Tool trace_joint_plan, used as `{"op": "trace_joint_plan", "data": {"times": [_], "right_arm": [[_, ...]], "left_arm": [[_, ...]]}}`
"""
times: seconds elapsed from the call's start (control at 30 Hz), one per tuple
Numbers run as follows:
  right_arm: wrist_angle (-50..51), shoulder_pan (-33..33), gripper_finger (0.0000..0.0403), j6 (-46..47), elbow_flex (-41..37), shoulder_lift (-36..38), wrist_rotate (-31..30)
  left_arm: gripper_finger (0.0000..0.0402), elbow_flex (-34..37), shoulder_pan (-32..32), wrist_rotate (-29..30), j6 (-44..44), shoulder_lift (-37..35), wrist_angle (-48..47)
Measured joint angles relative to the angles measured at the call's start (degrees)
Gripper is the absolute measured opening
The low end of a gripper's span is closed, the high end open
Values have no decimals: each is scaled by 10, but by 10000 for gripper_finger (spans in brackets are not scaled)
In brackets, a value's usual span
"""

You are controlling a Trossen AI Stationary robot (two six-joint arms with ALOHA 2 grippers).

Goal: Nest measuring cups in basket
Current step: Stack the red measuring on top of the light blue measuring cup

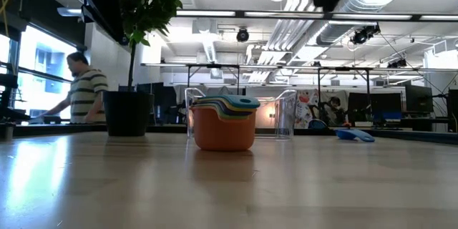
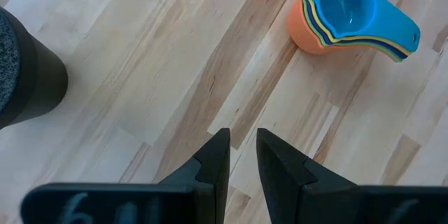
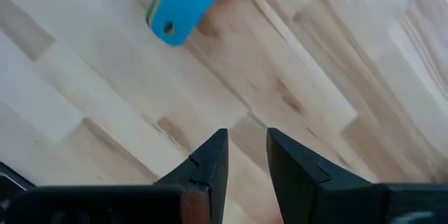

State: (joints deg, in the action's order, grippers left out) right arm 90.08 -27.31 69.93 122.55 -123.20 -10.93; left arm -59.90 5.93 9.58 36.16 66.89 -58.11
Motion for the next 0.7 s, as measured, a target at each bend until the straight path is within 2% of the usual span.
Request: {"op": "trace_joint_plan", "data": {"times": [0.4,0.7], "right_arm": [[-1,-55,91,82,-64,34,-5],[-19,-92,91,178,-227,134,11]], "left_arm": [[62,0,0,0,4,0,6],[62,0,0,0,28,0,16]]}}
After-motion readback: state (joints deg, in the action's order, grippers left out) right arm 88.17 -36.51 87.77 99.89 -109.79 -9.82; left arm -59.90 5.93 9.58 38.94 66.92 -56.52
